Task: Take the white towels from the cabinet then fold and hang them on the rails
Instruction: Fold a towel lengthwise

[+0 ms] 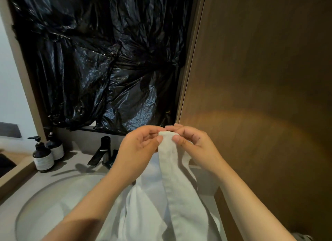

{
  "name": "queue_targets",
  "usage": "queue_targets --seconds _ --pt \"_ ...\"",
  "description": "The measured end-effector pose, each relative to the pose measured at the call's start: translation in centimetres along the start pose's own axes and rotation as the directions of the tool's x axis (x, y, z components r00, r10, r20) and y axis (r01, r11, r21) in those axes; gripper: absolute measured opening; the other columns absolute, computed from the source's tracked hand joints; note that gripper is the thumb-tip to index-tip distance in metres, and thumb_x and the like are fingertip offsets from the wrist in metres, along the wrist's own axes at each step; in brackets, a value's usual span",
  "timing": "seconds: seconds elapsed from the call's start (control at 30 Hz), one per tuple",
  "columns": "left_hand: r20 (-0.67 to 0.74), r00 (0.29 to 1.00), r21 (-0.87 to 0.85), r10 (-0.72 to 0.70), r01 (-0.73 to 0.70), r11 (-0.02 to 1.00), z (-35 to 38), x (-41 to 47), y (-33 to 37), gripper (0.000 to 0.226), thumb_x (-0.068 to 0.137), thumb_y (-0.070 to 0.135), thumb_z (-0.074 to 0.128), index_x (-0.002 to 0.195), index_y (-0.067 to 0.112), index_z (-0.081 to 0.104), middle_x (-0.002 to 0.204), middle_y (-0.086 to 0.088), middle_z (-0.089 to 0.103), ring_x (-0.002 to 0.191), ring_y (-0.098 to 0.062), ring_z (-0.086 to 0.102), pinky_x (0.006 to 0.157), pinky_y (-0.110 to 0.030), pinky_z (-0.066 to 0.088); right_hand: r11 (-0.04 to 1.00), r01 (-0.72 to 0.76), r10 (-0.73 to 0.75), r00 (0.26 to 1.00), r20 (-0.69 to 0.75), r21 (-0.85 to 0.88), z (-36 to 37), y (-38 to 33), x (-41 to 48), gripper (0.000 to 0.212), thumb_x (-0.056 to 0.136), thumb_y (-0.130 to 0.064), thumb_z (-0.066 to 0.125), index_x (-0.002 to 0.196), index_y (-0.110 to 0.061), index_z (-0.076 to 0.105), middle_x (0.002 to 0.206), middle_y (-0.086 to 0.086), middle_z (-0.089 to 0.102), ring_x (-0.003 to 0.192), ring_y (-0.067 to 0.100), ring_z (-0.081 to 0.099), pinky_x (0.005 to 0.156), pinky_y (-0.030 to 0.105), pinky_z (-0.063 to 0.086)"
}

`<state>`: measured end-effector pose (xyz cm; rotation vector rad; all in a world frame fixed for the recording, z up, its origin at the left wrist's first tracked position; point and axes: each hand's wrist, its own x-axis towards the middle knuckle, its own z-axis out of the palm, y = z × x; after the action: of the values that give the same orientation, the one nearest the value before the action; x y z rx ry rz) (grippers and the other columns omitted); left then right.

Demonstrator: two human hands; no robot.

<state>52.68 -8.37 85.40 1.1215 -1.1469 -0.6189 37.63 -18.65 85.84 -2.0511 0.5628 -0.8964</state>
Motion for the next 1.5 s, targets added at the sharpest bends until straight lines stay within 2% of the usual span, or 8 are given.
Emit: queue_targets --seconds 0.1,0.23,0.47,0.67,1.03,1.23,1.4,1.5 --pt "0.02 0.998 0.092 0.057 -0.058 0.994 -1.1 2.1 1.8 0.021 0.094 0.006 0.056 0.103 0.021 0.067 0.097 -0.002 0.073 0.09 -0.011 0.069 0.072 -0.02 0.053 0.997 0.019 -0.02 1.0 0.001 0.073 -0.2 -1.4 1.7 0.021 0.092 -0.031 0.063 0.075 -0.022 0.069 0.105 -0.009 0.073 0.116 -0.001 0.057 0.097 0.027 0.042" --pt "-0.017 0.993 0.178 0.114 -0.109 0.978 -2.8 4.6 4.0 0.021 0.094 0.01 0.057 0.103 0.027 0.063 0.095 0.0 0.068 0.086 -0.007 0.067 0.072 -0.023 0.051 0.995 0.078 -0.076 0.996 -0.04 0.056 -0.2 -3.0 2.9 0.026 0.094 -0.028 0.059 0.07 -0.019 0.065 0.065 -0.011 0.06 0.064 0.002 0.054 0.063 0.015 0.04" --pt "-0.034 0.972 0.256 0.234 -0.218 0.942 -3.1 7.2 8.2 0.018 0.094 0.007 0.056 0.106 0.016 0.064 0.087 0.001 0.067 0.072 0.002 0.063 0.063 -0.01 0.048 0.992 0.122 -0.122 0.993 0.003 0.032 -0.2 -4.1 4.0 0.045 0.098 -0.039 0.053 0.075 -0.001 0.063 0.07 0.007 0.056 0.064 0.016 0.051 0.062 0.03 0.039" --pt "-0.05 0.939 0.48 0.34 -0.276 0.832 -4.2 9.2 9.7 0.02 0.095 0.011 0.055 0.102 0.026 0.066 0.094 0.015 0.067 0.081 0.012 0.059 0.07 -0.002 0.042 0.996 0.069 -0.07 0.997 -0.018 -0.064 -0.9 -3.8 4.0 0.035 0.099 -0.025 0.054 0.07 -0.008 0.066 0.053 -0.015 0.053 0.046 -0.001 0.044 0.052 0.009 0.032" --pt "-0.087 0.891 0.576 0.446 -0.321 0.752 -4.6 11.5 8.3 0.019 0.095 0.012 0.055 0.105 0.022 0.068 0.093 0.011 0.068 0.086 -0.002 0.061 0.07 -0.001 0.041 0.954 -0.038 0.017 0.997 -0.074 -0.298 -1.2 -0.6 0.7 0.047 0.098 -0.031 0.055 0.052 -0.033 0.05 0.049 -0.019 0.047 0.046 0.002 0.04 0.049 0.011 0.032" --pt "-0.075 0.877 0.555 0.475 -0.359 0.75 -3.7 12.7 8.0 0.022 0.093 0.006 0.054 0.102 0.02 0.067 0.089 0.015 0.064 0.085 0.008 0.058 0.072 0.001 0.039 0.93 -0.121 0.103 0.992 -0.068 -0.348 -2.7 2.8 -0.6 0.048 0.096 -0.042 0.054 0.057 -0.019 0.038 0.051 -0.01 0.033 0.049 0.008 0.027 0.053 0.021 0.025" --pt "-0.089 0.87 0.568 0.485 -0.356 0.742 -3.5 13.6 7.5 0.023 0.094 0.003 0.052 0.103 0.018 0.067 0.094 0.008 0.064 0.083 0.009 0.055 0.07 0.004 0.036 0.903 -0.212 0.198 0.977 -0.077 -0.373 -4.0 5.2 -2.9 0.048 0.092 -0.05 0.055 0.069 -0.008 0.058 0.072 0.0 0.054 0.063 0.012 0.049 0.062 0.033 0.042" --pt "-0.107 0.869 0.576 0.484 -0.343 0.743 -3.7 14.1 7.0 0.022 0.094 0.003 0.051 0.103 0.016 0.067 0.095 0.004 0.065 0.082 -0.003 0.057 0.067 0.003 0.036 0.952 -0.155 0.112 0.979 -0.17 -0.264 -4.2 5.2 -4.2 0.034 0.087 -0.049 0.061 0.073 -0.019 0.071 0.077 -0.004 0.063 0.073 0.013 0.059 0.069 0.032 0.049"
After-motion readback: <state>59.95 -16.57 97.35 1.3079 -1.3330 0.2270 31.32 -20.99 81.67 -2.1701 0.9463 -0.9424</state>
